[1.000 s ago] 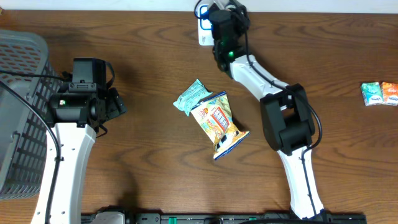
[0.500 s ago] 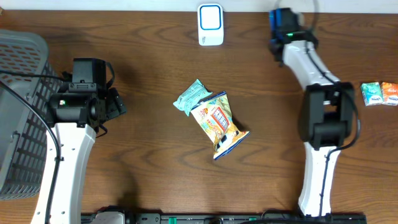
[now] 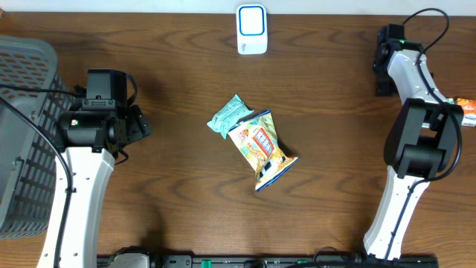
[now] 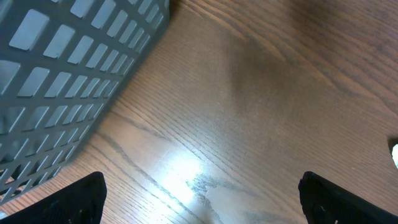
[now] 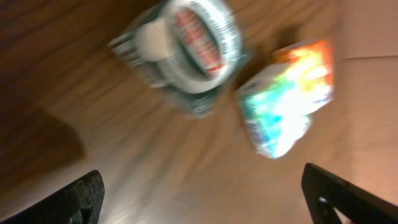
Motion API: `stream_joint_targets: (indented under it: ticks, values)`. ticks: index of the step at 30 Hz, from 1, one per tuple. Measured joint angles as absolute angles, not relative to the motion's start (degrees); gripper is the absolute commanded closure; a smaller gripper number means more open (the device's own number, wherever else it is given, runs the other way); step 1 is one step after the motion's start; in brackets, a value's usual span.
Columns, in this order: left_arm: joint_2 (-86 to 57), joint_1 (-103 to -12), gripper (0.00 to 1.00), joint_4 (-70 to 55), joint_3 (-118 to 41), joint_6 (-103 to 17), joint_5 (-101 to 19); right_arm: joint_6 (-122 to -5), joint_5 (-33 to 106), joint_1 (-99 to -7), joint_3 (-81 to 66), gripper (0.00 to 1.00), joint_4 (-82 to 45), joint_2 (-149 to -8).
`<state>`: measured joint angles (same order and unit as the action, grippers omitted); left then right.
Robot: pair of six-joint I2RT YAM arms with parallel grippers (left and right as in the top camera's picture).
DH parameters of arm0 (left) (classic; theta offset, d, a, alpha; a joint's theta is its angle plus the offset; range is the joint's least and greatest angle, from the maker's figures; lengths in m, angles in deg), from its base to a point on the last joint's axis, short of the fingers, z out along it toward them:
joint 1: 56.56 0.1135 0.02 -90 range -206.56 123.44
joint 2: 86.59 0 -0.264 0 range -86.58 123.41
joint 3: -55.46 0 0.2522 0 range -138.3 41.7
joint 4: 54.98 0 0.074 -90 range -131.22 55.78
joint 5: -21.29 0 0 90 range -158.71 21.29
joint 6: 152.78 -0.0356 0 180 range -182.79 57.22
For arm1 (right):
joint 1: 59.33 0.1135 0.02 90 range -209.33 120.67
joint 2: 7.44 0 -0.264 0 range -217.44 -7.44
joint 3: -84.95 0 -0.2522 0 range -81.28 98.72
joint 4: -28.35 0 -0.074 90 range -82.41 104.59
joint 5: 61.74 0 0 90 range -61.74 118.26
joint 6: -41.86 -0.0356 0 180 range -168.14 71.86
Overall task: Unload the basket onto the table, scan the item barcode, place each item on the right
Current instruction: 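Carry the Zam-Buk box to the right table edge and release, then move the right gripper over the mint-green wipes pack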
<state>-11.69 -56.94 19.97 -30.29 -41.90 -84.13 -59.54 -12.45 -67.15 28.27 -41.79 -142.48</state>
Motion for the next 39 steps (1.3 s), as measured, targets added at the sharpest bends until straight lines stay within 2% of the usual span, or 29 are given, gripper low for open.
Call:
stream_joint_targets:
  ticks: [6, 11, 12, 19, 28, 39]
  values:
    - [-11.7, -56.9, 0.02, 20.0, -30.3, -41.9, -84.1, -59.1, 11.7, -64.0, 28.3, 0.05, -45.8, -141.9]
    - [-11.7, -56.9, 0.02, 20.0, -30.3, -41.9, -84.1, -53.5, 39.0, -60.6, 28.3, 0.06, -48.0, -141.8]
    - [-11.7, -56.9, 0.02, 19.9, -30.3, -41.9, -84.1, -52.2, 46.1, -59.6, 28.3, 0.04, -48.4, -141.8]
    - [-11.7, -56.9, 0.02, 19.9, -30.3, -41.9, -84.1, -50.3, 67.1, -55.2, 28.3, 0.01, -47.6, -140.5]
    - [-11.7, -56.9, 0.02, 20.0, -30.3, -41.9, -84.1, -59.3, 71.4, -46.3, 28.3, 0.01, -39.9, -139.4]
    - [-11.7, -56.9, 0.03, 20.0, -30.3, -41.9, -84.1, -74.8, 57.6, -37.0, 28.3, 0.01, -39.3, -139.4]
